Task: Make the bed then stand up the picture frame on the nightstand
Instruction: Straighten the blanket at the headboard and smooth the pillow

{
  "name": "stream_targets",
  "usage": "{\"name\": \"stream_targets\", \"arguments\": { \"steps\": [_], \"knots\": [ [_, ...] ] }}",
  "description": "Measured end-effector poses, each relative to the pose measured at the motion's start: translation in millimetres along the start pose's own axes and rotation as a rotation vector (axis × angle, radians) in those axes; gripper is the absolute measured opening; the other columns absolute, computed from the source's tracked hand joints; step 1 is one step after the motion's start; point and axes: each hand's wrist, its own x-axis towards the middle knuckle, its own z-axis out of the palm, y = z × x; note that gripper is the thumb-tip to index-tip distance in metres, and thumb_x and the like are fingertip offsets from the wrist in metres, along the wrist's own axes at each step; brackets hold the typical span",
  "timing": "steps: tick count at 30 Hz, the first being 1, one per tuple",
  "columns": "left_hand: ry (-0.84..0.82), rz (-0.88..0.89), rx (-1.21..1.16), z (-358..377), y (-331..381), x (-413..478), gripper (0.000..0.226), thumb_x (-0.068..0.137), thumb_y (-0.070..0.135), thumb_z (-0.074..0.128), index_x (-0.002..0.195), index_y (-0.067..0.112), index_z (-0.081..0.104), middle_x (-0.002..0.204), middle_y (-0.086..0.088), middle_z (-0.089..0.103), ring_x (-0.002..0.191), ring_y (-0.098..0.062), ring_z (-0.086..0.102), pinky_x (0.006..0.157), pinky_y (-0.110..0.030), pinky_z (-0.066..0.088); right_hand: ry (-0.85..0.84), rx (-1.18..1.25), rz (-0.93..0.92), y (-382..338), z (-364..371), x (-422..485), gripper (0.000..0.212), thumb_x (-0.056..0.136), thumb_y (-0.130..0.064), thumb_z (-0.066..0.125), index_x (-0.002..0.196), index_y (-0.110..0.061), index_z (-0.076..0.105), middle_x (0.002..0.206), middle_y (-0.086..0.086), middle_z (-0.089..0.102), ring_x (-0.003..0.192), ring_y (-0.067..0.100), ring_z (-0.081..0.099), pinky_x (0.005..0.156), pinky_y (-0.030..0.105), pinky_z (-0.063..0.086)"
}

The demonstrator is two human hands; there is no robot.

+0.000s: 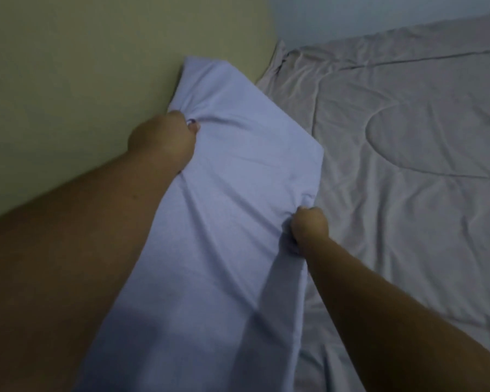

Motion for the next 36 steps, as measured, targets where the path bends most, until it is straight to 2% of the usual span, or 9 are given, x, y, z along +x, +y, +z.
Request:
{"name": "stream_targets", "arguments": {
  "steps": [6, 8, 11, 13, 17, 19, 24, 30, 36],
  "knots": [
    [-0.027, 0.036, 0.012, 39, -18, -7, 0.048, 0.098, 0.042, 0.031, 0.112, 0.0, 0.049, 0.113, -0.029, 0.059, 0.099, -0.042, 0.058, 0.076, -0.041, 0.044, -0.128, -0.081, 0.006, 25, 53, -1, 0.055, 0.094, -0.03, 0.049, 0.135, 0.004, 0.035, 0.134, 0.026, 0.047, 0.121, 0.04, 0.047, 0.102, 0.04, 0.04],
    [-0.017, -0.022, 0.025, 45, -19, -6, 0.052, 0.097, 0.045, 0.031, 0.118, 0.0, 0.044, 0.115, -0.03, 0.058, 0.101, -0.044, 0.058, 0.078, -0.044, 0.044, -0.084, -0.101, -0.016, 31, 52, -1, 0.061, 0.094, -0.031, 0.05, 0.139, 0.003, 0.029, 0.142, 0.024, 0.041, 0.128, 0.038, 0.042, 0.107, 0.04, 0.035],
    [0.022, -0.013, 0.154, 43, -14, 2, 0.062, 0.094, 0.049, 0.037, 0.137, 0.004, 0.03, 0.127, -0.029, 0.049, 0.112, -0.044, 0.05, 0.086, -0.047, 0.04, 0.169, -0.298, -0.219, 23, 56, -15, 0.064, 0.096, -0.029, 0.045, 0.146, 0.0, 0.018, 0.151, 0.021, 0.026, 0.137, 0.035, 0.027, 0.114, 0.041, 0.021],
    [0.097, 0.143, 0.23, 44, 0, 4, 0.063, 0.091, 0.05, 0.039, 0.143, 0.015, 0.026, 0.145, -0.021, 0.035, 0.128, -0.039, 0.036, 0.101, -0.05, 0.031, 0.235, -0.28, -0.45, 5, 67, -34, 0.061, 0.097, -0.03, 0.041, 0.147, -0.004, 0.018, 0.155, 0.016, 0.02, 0.142, 0.029, 0.019, 0.117, 0.037, 0.011],
    [-0.037, 0.59, 0.333, 69, 36, -13, 0.058, 0.095, 0.051, 0.027, 0.148, 0.032, 0.015, 0.16, 0.004, 0.005, 0.147, -0.026, 0.001, 0.115, -0.053, -0.003, -0.019, -0.082, -0.719, -13, 105, -75, 0.056, 0.1, -0.038, 0.026, 0.149, -0.014, 0.012, 0.159, 0.003, 0.012, 0.146, 0.017, 0.005, 0.118, 0.033, -0.001],
    [-0.162, 0.595, 0.393, 83, 32, -25, 0.057, 0.096, 0.051, 0.019, 0.149, 0.033, 0.011, 0.16, 0.007, 0.0, 0.147, -0.022, -0.004, 0.115, -0.051, -0.008, -0.051, -0.164, -0.653, 7, 109, -73, 0.056, 0.101, -0.04, 0.019, 0.15, -0.017, 0.006, 0.159, 0.0, 0.006, 0.146, 0.014, 0.0, 0.119, 0.033, -0.004],
    [-0.163, 0.594, 0.464, 90, 15, -42, 0.059, 0.096, 0.051, 0.01, 0.149, 0.03, -0.006, 0.159, 0.006, -0.01, 0.147, -0.02, -0.009, 0.115, -0.047, -0.012, 0.164, -0.284, -0.095, 53, 76, -50, 0.058, 0.101, -0.034, 0.025, 0.148, -0.001, 0.013, 0.157, 0.016, 0.014, 0.145, 0.027, 0.012, 0.117, 0.037, 0.006],
    [-0.224, 0.535, 0.501, 86, 18, -48, 0.06, 0.096, 0.051, 0.008, 0.15, 0.026, -0.001, 0.16, 0.004, -0.008, 0.147, -0.019, -0.008, 0.115, -0.046, -0.012, -0.049, -0.152, -0.562, 10, 113, -69, 0.057, 0.101, -0.04, 0.017, 0.15, -0.015, 0.001, 0.159, -0.002, 0.0, 0.146, 0.012, -0.004, 0.114, 0.026, -0.011],
    [-0.124, 0.396, 0.443, 72, 0, -50, 0.06, 0.097, 0.049, 0.012, 0.15, 0.023, 0.002, 0.16, 0.002, -0.004, 0.147, -0.019, -0.005, 0.116, -0.045, -0.011, 0.007, -0.361, -0.224, 46, 67, -44, 0.058, 0.102, -0.035, 0.021, 0.148, -0.003, 0.01, 0.158, 0.013, 0.01, 0.146, 0.027, 0.008, 0.118, 0.04, 0.005]
  ]
}}
